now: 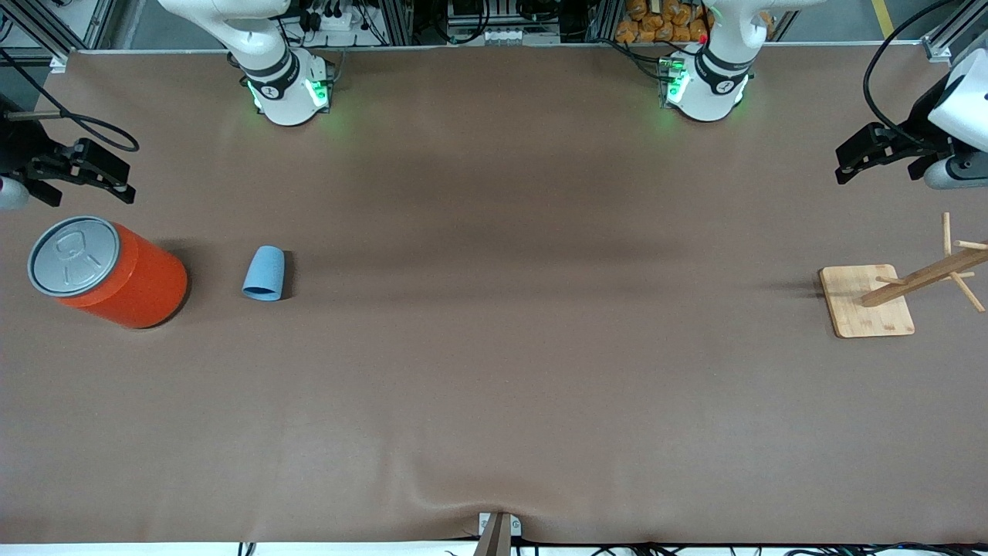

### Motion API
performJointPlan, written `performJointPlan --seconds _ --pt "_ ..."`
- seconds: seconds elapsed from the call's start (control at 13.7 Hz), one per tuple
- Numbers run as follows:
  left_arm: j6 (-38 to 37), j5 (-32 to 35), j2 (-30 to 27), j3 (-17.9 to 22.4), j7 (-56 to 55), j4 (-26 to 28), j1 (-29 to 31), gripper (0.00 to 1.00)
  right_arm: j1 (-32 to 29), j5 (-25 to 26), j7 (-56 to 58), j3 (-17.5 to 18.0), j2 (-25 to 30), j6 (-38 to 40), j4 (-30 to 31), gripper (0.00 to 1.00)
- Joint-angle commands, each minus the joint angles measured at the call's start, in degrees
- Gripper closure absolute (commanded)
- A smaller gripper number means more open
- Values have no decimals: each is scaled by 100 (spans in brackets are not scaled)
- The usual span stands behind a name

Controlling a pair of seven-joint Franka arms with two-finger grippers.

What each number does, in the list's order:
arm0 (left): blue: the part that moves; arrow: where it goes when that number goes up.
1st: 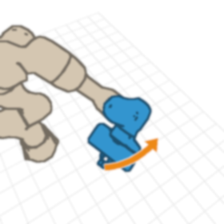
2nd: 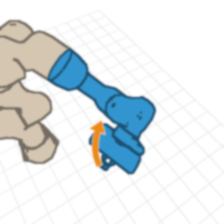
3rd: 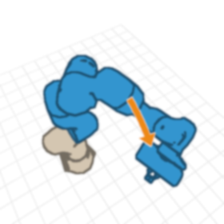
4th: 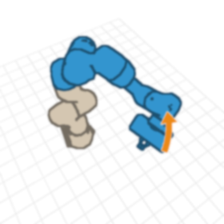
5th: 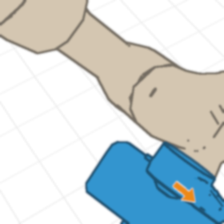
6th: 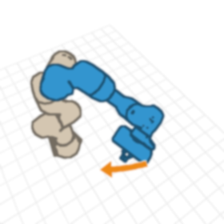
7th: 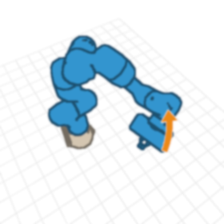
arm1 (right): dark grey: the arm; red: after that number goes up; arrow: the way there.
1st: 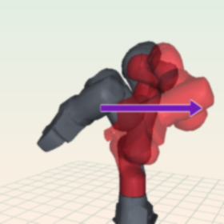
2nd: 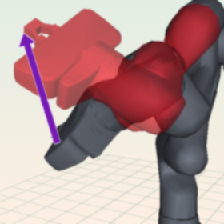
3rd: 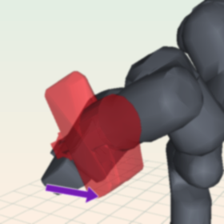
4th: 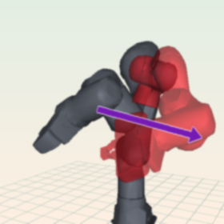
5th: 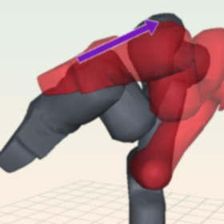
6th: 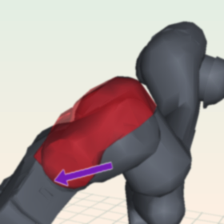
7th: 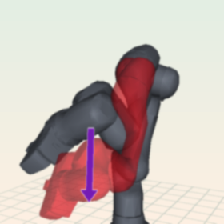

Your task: Flip cup

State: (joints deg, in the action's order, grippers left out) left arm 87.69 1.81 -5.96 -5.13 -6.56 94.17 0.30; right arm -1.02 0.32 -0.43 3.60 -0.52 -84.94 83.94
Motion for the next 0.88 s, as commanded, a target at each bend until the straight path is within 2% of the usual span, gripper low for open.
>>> performJointPlan --seconds 0.0,0.29,0.73,0.8 --pt "-41 -58 -107 -32 76 -22 13 0 -118 56 95 70 149 -84 175 0" --pt "-261 -75 103 3 453 -460 92 0 -109 56 113 61 132 -40 167 0" --pt "-437 -84 112 30 524 -426 207 0 13 65 122 88 -141 178 219 0" --pt "-446 -84 104 30 524 -417 216 0 31 56 130 97 -332 284 245 0"
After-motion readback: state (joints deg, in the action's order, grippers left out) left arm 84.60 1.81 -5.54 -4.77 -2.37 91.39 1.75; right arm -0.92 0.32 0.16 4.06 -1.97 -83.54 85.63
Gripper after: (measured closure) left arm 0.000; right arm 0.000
